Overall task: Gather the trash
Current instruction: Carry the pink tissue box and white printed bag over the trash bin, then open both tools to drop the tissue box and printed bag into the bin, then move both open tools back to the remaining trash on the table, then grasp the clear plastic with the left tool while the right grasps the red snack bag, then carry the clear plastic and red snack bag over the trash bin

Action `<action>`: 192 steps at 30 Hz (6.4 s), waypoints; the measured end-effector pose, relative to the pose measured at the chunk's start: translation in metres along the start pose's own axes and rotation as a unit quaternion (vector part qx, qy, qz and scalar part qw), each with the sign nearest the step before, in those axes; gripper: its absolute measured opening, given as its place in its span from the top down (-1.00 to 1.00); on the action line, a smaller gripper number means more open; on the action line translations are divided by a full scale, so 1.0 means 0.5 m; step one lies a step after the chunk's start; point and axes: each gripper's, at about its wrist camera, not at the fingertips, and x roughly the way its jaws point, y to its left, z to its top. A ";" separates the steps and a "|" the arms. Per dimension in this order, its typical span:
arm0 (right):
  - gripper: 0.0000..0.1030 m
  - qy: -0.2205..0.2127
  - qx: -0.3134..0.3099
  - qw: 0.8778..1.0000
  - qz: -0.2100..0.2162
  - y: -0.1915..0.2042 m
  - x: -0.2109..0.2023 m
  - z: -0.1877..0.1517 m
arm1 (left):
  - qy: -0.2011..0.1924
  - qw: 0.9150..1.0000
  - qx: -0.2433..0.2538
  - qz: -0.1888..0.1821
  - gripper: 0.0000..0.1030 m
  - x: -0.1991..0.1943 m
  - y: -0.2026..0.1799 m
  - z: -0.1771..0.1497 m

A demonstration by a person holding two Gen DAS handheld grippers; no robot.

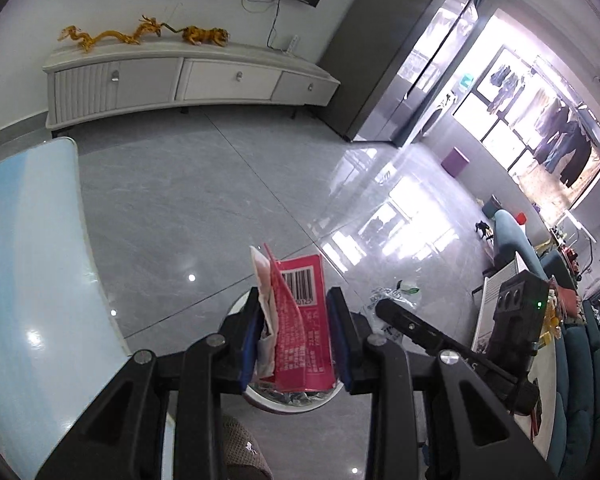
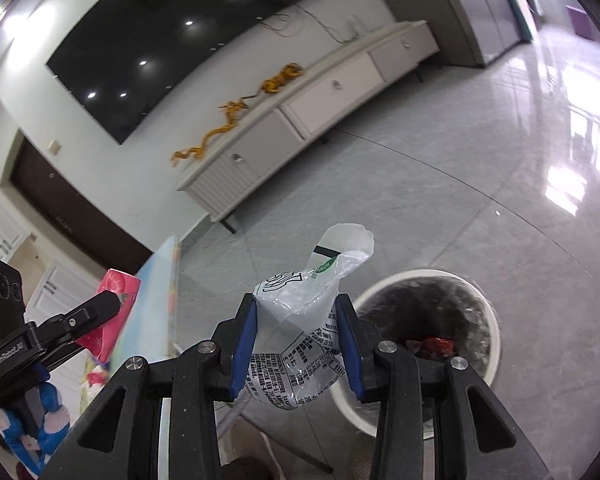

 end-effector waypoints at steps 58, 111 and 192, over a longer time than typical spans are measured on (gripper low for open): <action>-0.31 -0.141 -0.114 0.980 -0.087 0.210 -0.209 0.001 | -0.200 0.955 -0.072 0.208 -0.06 -0.374 0.129 -0.139; -0.27 0.149 -0.297 0.930 0.157 0.666 0.265 -0.262 | -0.106 0.961 -0.129 0.220 0.21 -0.484 0.564 -0.363; 0.23 -0.072 -0.068 0.995 -0.027 0.090 -0.054 0.004 | -0.056 0.993 0.028 0.097 0.90 -0.191 0.025 -0.151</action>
